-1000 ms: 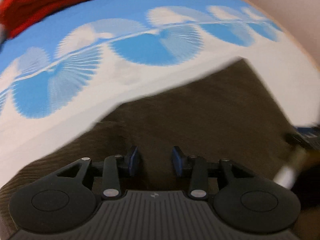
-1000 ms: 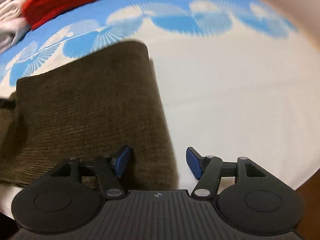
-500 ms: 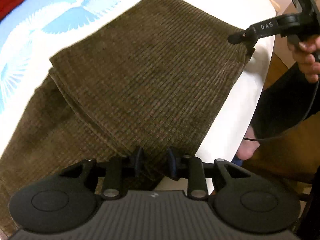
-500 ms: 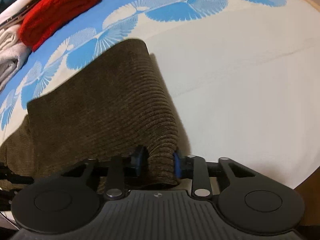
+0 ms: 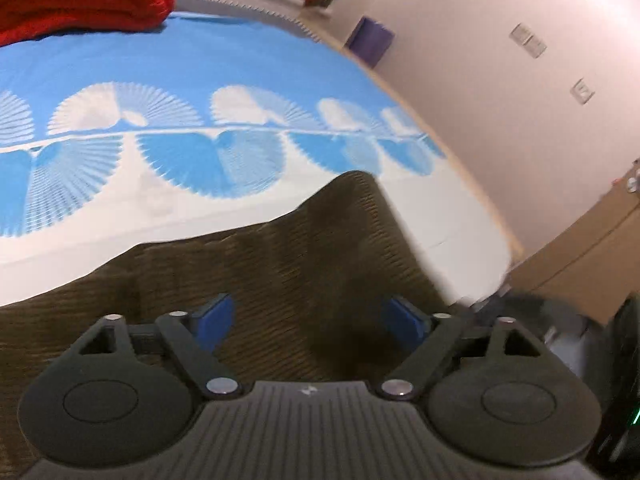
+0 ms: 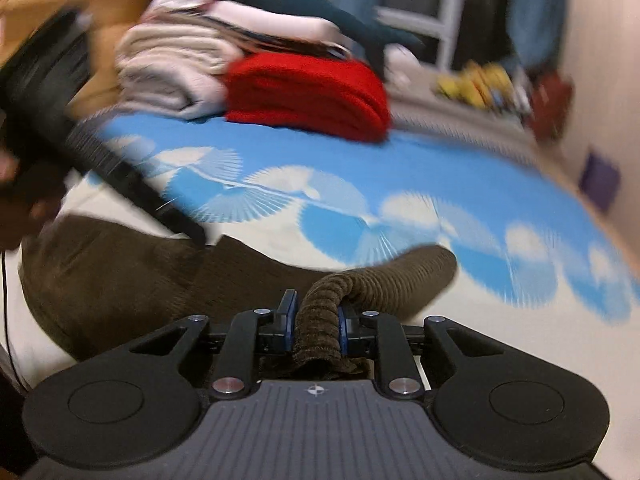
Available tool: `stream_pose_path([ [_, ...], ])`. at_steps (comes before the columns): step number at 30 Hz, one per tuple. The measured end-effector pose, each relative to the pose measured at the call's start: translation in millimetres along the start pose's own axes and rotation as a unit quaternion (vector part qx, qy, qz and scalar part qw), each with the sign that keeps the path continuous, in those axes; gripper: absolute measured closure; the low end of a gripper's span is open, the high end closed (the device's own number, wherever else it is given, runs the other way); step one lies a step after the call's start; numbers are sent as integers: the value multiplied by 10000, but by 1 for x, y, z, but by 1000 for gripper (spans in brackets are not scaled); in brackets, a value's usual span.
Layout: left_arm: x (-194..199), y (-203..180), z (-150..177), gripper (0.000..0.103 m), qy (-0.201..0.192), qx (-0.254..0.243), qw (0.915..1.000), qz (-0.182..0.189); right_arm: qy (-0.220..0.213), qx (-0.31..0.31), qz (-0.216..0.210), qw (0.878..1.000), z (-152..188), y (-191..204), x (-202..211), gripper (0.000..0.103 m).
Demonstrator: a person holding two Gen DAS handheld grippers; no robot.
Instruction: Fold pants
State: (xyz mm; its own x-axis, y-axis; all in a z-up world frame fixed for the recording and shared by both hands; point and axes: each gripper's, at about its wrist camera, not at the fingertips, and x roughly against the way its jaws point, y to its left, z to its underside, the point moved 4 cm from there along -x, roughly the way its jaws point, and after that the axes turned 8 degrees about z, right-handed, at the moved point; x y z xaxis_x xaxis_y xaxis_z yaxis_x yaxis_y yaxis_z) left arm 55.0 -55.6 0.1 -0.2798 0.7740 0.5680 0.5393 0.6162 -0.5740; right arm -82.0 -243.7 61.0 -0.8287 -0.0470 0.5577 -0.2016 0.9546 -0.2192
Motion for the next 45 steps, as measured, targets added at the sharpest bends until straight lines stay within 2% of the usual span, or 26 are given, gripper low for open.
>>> stream_pose_path([
  [6, -11, -5, -9, 14, 123, -25, 9999, 101, -329, 1163, -125, 9926, -1, 67, -4, 84],
  [10, -29, -3, -13, 14, 385, -5, 9992, -103, -495, 1674, -293, 9842, 2, 94, -9, 85],
  [12, -40, 1, -11, 17, 548, -64, 9979, -331, -574, 1875, -402, 9798, 4, 103, -11, 85],
  [15, -52, 9, -9, 32, 746, -77, 9954, -591, -693, 2151, -513, 9728, 10, 114, -8, 86],
  [17, -58, 11, -6, 61, 873, -196, 9932, -741, -719, 2201, -588, 9710, 11, 114, -9, 86],
  [19, -62, 14, -4, 74, 923, -338, 9900, -1013, -719, 2190, -666, 9708, 11, 112, -10, 86],
  [22, -60, 21, -2, 81, 947, -349, 9886, -1116, -661, 2078, -773, 9729, 10, 105, -7, 85],
  [25, -53, 24, -1, 84, 896, -318, 9894, -1093, -596, 1845, -902, 9769, 7, 101, 1, 82],
  [27, -42, 24, 0, 85, 799, -252, 9909, -1052, -512, 1632, -1120, 9789, 3, 95, 7, 76],
  [30, -17, 28, -1, 85, 565, -109, 9934, -992, -252, 1029, -1828, 9774, -12, 77, 18, 66],
  [34, 33, 46, 2, 85, 163, 160, 9938, -1090, 121, -23, -2924, 9562, -41, 37, 24, 66],
  [35, 48, 54, 4, 86, 51, 243, 9931, -1147, 135, -297, -3064, 9513, -50, 25, 24, 66],
  [37, 77, 69, 9, 86, -150, 432, 9909, -1263, 112, -672, -3103, 9482, -66, 5, 22, 65],
  [40, 120, 98, 23, 86, -380, 750, 9839, -1574, 149, -700, -2878, 9550, -92, -17, 8, 60],
  [43, 161, 126, 39, 86, -605, 1093, 9722, -1980, 213, -558, -2445, 9678, -111, -26, -17, 52],
  [45, 188, 145, 49, 86, -750, 1313, 9618, -2282, 298, -640, -2319, 9702, -113, -24, -40, 51],
])
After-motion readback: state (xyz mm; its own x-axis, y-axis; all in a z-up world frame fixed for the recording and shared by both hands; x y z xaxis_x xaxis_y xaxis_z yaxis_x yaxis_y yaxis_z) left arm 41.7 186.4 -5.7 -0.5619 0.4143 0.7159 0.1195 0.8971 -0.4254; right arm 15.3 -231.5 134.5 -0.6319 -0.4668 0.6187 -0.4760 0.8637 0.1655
